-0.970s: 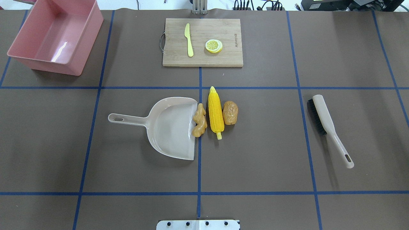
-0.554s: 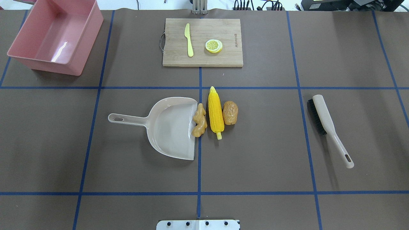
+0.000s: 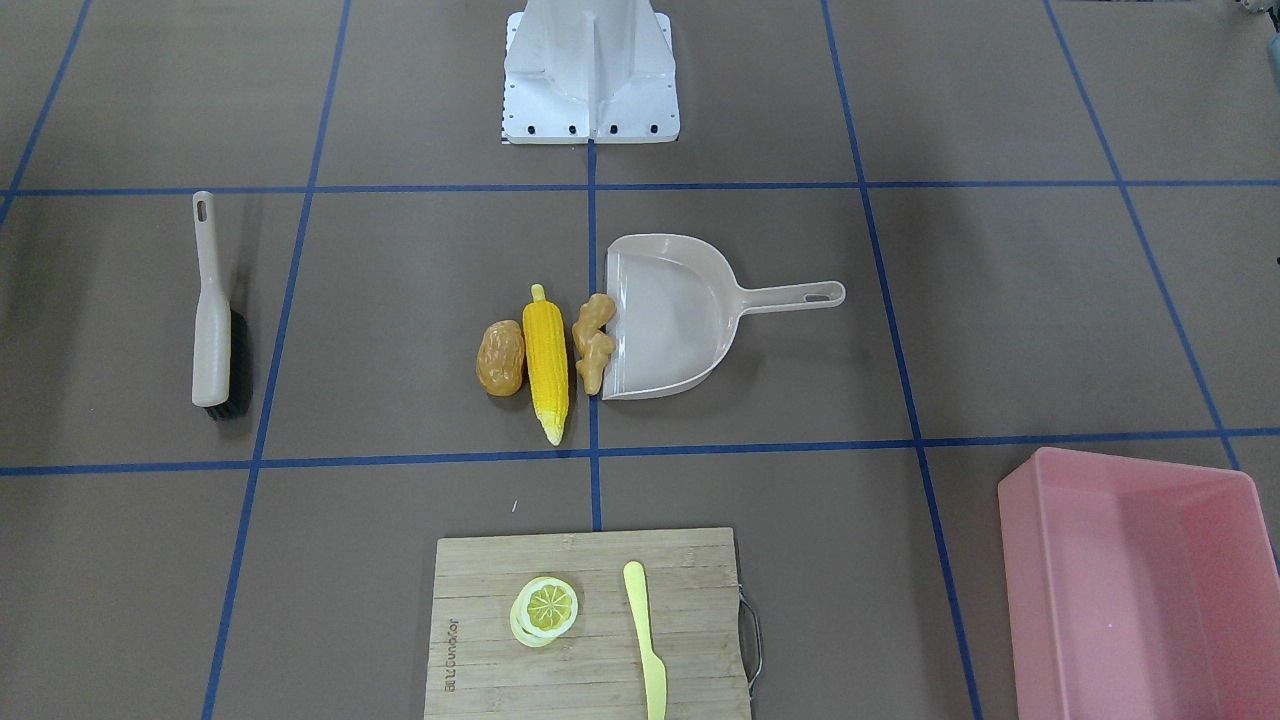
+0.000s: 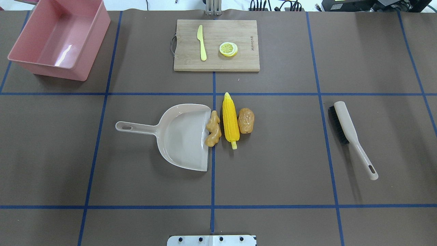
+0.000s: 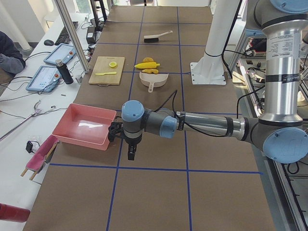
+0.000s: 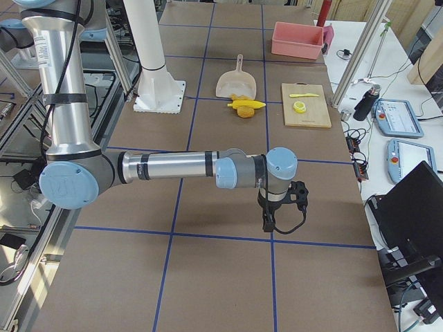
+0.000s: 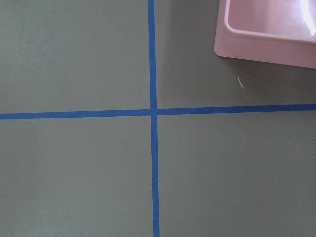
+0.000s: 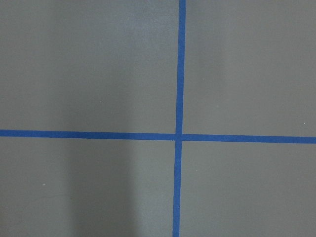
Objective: Sweep and dump trash into bin
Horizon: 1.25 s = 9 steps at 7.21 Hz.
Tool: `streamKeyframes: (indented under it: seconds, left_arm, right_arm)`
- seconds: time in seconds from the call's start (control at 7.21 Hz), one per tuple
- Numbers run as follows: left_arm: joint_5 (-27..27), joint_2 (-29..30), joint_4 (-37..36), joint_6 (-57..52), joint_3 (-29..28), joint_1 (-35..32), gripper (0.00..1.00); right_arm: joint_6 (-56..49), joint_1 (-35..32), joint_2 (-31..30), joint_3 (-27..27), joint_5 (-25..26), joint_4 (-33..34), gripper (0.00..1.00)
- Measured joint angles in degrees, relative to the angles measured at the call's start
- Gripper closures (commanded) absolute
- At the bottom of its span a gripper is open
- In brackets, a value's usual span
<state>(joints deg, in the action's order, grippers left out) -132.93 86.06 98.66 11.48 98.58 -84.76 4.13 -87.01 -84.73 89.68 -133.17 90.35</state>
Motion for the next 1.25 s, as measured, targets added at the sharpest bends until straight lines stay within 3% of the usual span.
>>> streamKeyframes:
  seconds: [0.83, 1.25]
  left_arm:
    - [-0.06, 0.07, 0.02, 0.02, -0.18, -0.2, 0.01]
    - [-0.74, -0.04, -0.22, 0.08, 1.53, -0.4, 0.01]
  right_arm:
    - [-0.05, -0.14, -0.35, 0.62, -1.52, 0.04, 0.0]
    - [5.47, 1.05, -0.83, 8.2, -3.04, 0.34, 0.0]
